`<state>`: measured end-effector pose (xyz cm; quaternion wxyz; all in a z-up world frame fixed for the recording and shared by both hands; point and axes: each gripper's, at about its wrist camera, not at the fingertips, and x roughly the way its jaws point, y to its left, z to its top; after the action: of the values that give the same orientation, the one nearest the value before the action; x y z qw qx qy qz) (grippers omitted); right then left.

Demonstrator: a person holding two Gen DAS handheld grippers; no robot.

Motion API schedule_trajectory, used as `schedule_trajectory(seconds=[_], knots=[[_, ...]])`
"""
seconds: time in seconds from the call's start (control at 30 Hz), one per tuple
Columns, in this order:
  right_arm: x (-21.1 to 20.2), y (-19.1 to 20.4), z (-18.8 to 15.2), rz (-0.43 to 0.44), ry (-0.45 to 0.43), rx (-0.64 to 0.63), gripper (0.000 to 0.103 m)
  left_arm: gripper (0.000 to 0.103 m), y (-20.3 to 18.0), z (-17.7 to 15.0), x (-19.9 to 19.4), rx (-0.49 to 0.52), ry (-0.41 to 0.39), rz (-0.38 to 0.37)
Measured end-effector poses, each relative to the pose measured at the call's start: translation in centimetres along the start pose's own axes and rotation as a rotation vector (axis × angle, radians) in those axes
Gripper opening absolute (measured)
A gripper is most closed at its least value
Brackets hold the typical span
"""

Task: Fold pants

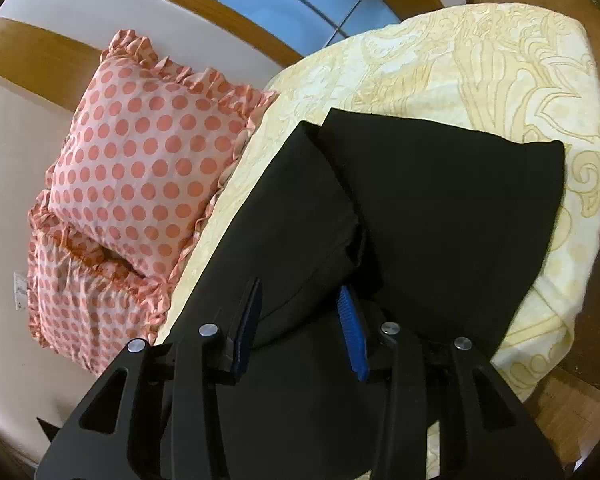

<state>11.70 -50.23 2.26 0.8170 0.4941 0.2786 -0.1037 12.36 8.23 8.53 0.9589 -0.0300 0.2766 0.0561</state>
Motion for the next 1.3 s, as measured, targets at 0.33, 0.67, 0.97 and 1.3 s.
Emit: schedule_trajectory(seconds=[0.33, 0.67, 0.97, 1.3], knots=[[2.5, -1.4, 1.7, 0.178, -0.008, 0.026, 0.003, 0.101, 4.0, 5.5, 3.0, -0.091, 0.01, -0.024], [-1.7, -5.1, 1.6, 0.319, -0.066, 0.069, 0.003, 0.1, 6.1, 10.8, 16.1, -0.315, 0.254, -0.051], [-1.5, -4.9, 1.9, 0.305, -0.05, 0.054, 0.003, 0.021, 8.8, 10.9, 26.5, -0.479, 0.485, 0.025], [-2.5, -3.0, 3.6, 0.277, -0.107, -0.033, 0.003, 0.006, 12.3, 8.1, 6.4, -0.432, 0.198, -0.091]])
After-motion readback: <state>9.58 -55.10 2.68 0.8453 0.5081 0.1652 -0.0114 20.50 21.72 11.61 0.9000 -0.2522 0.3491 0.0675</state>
